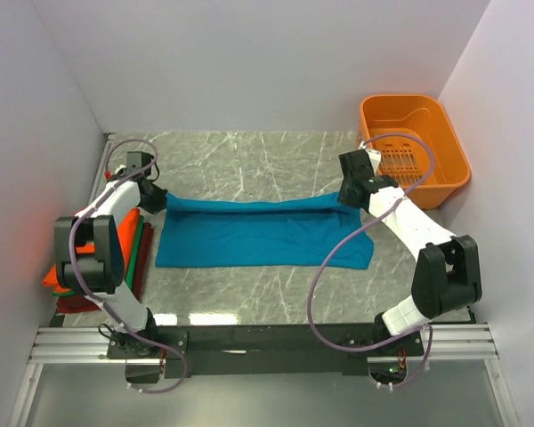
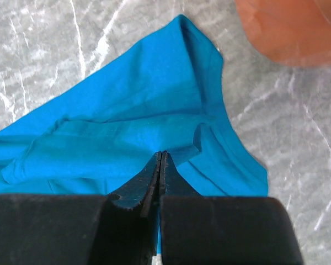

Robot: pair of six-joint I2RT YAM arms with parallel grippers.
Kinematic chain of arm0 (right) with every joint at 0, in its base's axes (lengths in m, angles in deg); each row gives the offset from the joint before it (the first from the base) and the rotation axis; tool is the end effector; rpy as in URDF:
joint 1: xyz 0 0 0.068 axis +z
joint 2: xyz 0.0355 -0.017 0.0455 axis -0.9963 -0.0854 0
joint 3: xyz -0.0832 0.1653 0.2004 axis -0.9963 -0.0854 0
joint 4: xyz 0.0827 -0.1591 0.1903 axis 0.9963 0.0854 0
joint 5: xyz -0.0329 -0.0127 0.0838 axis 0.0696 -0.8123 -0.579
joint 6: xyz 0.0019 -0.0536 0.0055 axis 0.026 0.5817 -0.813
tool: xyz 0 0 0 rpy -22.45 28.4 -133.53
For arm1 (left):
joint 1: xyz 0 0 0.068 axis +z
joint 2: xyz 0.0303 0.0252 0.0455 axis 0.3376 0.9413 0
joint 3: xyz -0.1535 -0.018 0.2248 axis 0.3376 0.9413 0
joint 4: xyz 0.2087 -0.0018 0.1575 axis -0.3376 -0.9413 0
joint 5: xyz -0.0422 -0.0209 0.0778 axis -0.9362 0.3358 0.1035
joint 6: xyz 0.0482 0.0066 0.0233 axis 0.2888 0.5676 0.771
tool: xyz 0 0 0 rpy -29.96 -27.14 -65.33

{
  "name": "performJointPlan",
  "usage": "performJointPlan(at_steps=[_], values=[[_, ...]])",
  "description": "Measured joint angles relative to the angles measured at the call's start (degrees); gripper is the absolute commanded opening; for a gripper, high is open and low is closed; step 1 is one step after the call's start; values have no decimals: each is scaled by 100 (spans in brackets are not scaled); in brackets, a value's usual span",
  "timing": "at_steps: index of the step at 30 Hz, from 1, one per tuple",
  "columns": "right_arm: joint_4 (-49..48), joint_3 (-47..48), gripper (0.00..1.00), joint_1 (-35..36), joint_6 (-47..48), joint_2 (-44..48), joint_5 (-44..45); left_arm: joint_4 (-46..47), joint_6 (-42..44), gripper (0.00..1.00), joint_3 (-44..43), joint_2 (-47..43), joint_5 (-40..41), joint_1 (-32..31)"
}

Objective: Fold and stack the t-shirts
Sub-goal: Fold the tshirt

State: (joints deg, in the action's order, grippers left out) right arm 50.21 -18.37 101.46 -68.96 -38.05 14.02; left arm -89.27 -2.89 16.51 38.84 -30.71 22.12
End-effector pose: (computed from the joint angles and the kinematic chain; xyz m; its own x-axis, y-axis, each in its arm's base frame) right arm 0.3147 0.0808 0.2595 -0.7075 0.2515 -0.6604 0.2789 0.9580 0.0660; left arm 0.3480 0.0198 0.2077 -0.3648 -0.8547 -0.3693 -0.7981 0.4914 -0.3488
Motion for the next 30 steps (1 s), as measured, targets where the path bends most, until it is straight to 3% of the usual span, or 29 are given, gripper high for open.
performJointPlan(at_steps=[30], values=[[-271,-542,1,66,-48,144,-164,313,-175,1,1460,-1019,-118,0]])
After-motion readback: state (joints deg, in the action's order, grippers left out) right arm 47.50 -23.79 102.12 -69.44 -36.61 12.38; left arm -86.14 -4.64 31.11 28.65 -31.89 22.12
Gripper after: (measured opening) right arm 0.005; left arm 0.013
